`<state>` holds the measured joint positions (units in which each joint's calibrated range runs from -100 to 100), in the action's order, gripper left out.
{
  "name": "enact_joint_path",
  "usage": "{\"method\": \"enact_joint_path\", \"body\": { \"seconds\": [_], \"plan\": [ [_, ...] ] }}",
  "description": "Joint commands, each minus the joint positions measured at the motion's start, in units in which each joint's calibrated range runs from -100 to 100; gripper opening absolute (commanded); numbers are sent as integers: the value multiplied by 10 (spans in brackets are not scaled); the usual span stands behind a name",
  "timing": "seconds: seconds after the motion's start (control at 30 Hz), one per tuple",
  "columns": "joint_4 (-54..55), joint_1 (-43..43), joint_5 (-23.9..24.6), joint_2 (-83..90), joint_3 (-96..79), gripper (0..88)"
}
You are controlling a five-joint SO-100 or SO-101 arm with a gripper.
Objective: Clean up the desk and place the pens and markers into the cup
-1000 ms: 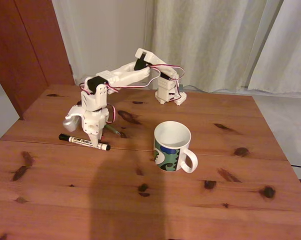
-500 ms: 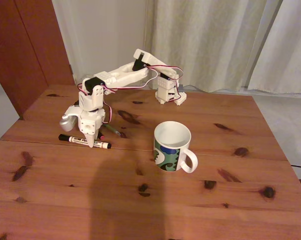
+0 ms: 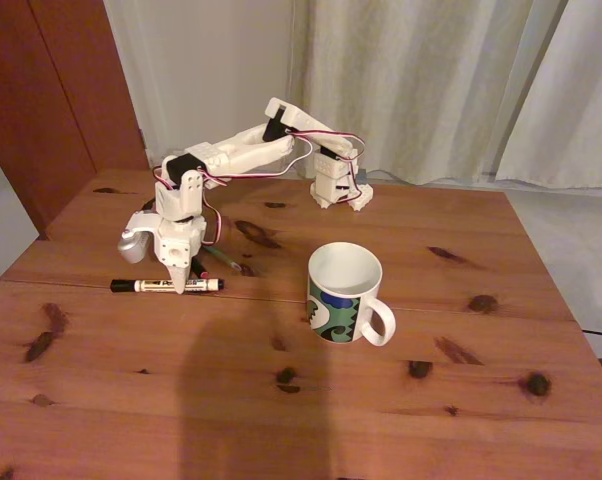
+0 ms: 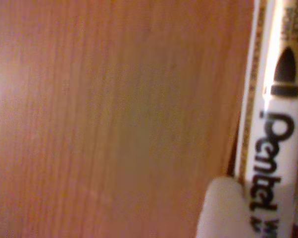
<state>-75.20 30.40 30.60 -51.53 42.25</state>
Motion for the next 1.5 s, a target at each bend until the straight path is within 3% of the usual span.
{"method": "enact_joint_path", "body": {
  "seconds": [0.0, 0.2, 0.43, 0.97, 1.47],
  "plan": [
    [0, 3, -3, 15, 21, 12],
    [-56, -6, -3, 32, 25, 12],
    [-137, -43, -3, 186, -49, 12],
    [-130, -154, -4, 536, -381, 12],
    [-128, -270, -3, 680, -454, 12]
  ]
}}
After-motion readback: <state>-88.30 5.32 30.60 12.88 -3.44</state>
